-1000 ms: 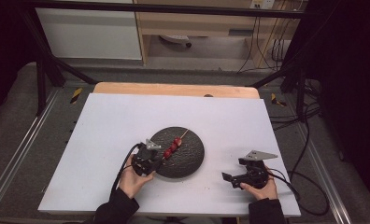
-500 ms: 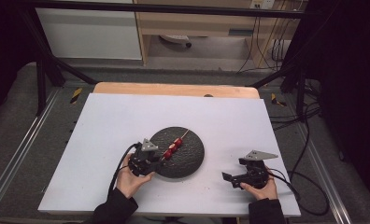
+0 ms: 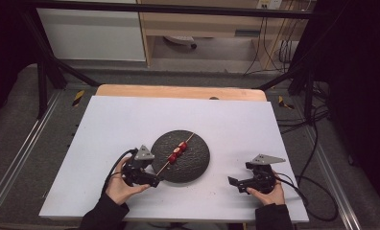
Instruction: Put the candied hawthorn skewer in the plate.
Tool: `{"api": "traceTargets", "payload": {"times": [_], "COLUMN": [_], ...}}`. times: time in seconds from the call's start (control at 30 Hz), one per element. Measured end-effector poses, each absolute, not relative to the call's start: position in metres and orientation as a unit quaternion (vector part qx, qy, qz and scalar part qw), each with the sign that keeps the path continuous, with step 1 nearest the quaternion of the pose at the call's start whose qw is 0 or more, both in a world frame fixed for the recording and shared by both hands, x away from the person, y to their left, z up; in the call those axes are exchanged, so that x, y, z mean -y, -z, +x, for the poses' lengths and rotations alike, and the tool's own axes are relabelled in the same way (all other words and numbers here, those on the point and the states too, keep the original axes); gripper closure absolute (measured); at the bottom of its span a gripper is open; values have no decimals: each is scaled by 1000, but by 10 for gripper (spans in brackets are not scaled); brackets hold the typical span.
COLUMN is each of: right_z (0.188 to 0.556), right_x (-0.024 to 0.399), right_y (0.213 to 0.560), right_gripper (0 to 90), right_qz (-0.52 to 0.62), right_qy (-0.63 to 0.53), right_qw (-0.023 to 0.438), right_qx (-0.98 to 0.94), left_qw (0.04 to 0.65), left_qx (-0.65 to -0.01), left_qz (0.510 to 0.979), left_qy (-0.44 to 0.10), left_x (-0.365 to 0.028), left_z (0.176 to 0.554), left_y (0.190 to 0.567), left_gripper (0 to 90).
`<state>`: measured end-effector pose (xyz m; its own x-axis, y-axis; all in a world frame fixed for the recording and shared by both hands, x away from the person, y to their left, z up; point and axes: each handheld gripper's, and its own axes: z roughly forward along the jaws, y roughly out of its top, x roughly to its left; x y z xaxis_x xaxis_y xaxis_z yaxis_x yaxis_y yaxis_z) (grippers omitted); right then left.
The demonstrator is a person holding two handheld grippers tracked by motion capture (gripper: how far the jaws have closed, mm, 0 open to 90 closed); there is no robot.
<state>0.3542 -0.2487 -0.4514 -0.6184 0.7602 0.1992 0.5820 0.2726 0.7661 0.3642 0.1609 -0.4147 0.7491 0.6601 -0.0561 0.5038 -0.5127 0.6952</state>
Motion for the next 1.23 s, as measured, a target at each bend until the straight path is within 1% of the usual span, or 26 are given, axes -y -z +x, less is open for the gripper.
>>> {"api": "traceTargets", "payload": {"times": [0.1, 0.2, 0.37, 0.47, 0.5, 0.77, 1.03, 1.23], "right_z": [354, 354, 354, 354, 354, 354, 353, 354], "right_x": [249, 249, 248, 248, 248, 248, 248, 248], "right_y": [451, 451, 451, 451, 451, 452, 452, 453], "right_gripper": [6, 6, 5, 5, 5, 5, 5, 5], "right_qz": [424, 425, 424, 424, 424, 423, 420, 421], "right_qy": [-430, -432, -432, -431, -431, -429, -426, -423], "right_qw": [105, 105, 104, 104, 104, 102, 101, 101], "right_qx": [-790, -789, -789, -790, -789, -792, -795, -796], "left_qw": [364, 364, 379, 382, 384, 388, 390, 385], "left_qx": [-342, -343, -362, -365, -369, -385, -390, -388], "left_qz": [859, 858, 842, 839, 836, 825, 820, 824], "left_qy": [-109, -116, -128, -131, -135, -141, -151, -152], "left_x": [-174, -182, -209, -218, -226, -252, -267, -266], "left_z": [361, 359, 356, 355, 353, 346, 344, 344], "left_y": [409, 408, 412, 415, 420, 439, 448, 450], "left_gripper": [100, 68, 65, 66, 66, 74, 74, 74]}}
